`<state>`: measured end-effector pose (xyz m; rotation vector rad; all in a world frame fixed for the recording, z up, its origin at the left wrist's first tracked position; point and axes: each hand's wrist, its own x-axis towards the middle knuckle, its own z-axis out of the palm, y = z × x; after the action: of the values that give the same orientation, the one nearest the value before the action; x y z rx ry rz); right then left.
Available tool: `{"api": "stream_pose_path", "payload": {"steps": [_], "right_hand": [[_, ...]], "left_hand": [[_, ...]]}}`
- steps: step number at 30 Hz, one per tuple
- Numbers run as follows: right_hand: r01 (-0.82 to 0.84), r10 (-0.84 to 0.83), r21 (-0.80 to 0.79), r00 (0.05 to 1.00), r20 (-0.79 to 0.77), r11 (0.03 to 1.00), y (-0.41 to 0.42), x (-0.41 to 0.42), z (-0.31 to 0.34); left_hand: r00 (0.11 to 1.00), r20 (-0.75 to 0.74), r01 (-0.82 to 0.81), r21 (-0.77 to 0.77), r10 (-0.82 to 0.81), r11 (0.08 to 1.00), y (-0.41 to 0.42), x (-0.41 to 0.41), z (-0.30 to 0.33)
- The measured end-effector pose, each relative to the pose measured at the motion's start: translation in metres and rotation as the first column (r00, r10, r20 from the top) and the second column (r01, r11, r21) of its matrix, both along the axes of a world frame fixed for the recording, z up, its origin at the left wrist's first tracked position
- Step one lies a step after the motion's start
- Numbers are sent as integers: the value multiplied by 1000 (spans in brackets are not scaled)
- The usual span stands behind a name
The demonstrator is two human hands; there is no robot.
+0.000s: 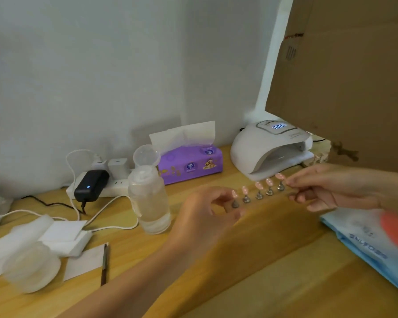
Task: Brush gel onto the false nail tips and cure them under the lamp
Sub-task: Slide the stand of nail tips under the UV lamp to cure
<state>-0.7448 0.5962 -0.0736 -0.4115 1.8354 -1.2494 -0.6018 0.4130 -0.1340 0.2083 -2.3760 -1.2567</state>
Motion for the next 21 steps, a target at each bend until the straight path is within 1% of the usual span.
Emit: {"api": "stream_pose_path", "payload": {"steps": [2, 4, 7, 9, 11, 13, 16, 21], "right_hand": [[48, -47, 39, 999, -25, 998, 3, -7, -1], [129, -123, 77, 989, -79, 989, 7, -14, -2], [212, -161, 187, 954, -255, 959, 14, -21, 1], [229, -124, 258, 923, -365, 939, 19, -23, 5], [219, -44, 325, 881, -471, 920, 22, -22, 8], [198, 30, 357, 840, -542, 913, 24, -20, 10], [183, 74, 378, 816, -573, 908, 25, -21, 10], [233, 40, 346, 776, -629, 909, 19, -33, 9]], "left_hand": [[998, 53, 15, -17, -14, 1000, 3, -13, -2], [998, 66, 12, 26, -14, 1000, 7, -26, -4], [998, 62, -21, 107, 15, 994, 17, -47, -9], [998, 42, -45, 139, 40, 989, 23, -62, -14], [997, 22, -78, 184, 76, 980, 32, -79, -19], [992, 14, -124, 214, 124, 969, 40, -94, -23], [983, 41, -181, 237, 176, 954, 49, -114, -24], [960, 43, -279, 192, 276, 941, 59, -133, -21]]}}
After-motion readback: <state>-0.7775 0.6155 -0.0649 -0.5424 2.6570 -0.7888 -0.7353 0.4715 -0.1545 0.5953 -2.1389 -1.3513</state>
